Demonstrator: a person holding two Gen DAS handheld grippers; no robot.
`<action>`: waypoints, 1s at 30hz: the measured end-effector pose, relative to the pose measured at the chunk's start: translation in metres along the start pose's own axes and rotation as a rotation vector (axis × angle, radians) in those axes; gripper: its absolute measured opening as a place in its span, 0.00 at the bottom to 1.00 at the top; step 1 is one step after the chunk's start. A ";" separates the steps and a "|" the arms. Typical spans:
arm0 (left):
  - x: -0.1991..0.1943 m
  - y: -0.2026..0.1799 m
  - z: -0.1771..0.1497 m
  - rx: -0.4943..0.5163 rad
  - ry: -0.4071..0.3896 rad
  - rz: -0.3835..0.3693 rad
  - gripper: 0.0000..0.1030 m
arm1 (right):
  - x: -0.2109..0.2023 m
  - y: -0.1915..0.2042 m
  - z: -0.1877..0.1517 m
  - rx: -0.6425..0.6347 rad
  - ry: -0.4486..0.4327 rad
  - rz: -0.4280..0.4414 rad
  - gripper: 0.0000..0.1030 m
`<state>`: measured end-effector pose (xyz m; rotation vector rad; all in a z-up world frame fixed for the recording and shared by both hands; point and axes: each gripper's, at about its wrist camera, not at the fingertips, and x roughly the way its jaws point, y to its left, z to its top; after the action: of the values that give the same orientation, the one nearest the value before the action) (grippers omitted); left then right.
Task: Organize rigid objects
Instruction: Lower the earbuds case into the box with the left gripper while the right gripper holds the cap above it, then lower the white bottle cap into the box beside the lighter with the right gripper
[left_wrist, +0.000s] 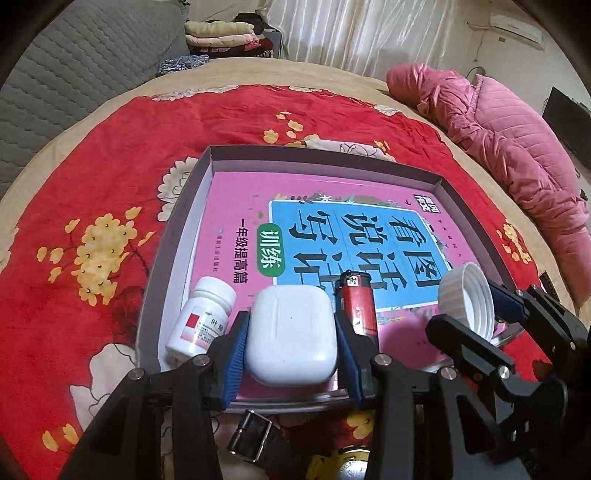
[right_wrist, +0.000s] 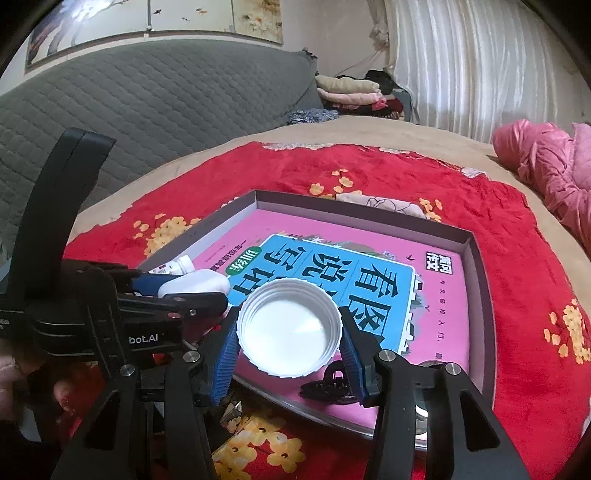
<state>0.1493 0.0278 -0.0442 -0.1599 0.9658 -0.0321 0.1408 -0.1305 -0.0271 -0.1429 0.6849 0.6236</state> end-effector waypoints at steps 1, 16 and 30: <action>0.000 0.001 0.000 -0.003 0.001 0.003 0.43 | 0.001 0.000 0.001 -0.001 0.000 0.003 0.50; 0.001 0.002 -0.002 0.013 0.009 0.027 0.44 | 0.017 0.003 0.005 -0.011 0.065 0.056 0.50; 0.003 0.000 -0.003 0.023 0.013 0.031 0.44 | 0.032 -0.001 0.003 -0.028 0.142 0.030 0.50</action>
<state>0.1487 0.0274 -0.0477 -0.1234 0.9804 -0.0156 0.1622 -0.1150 -0.0447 -0.2041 0.8167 0.6563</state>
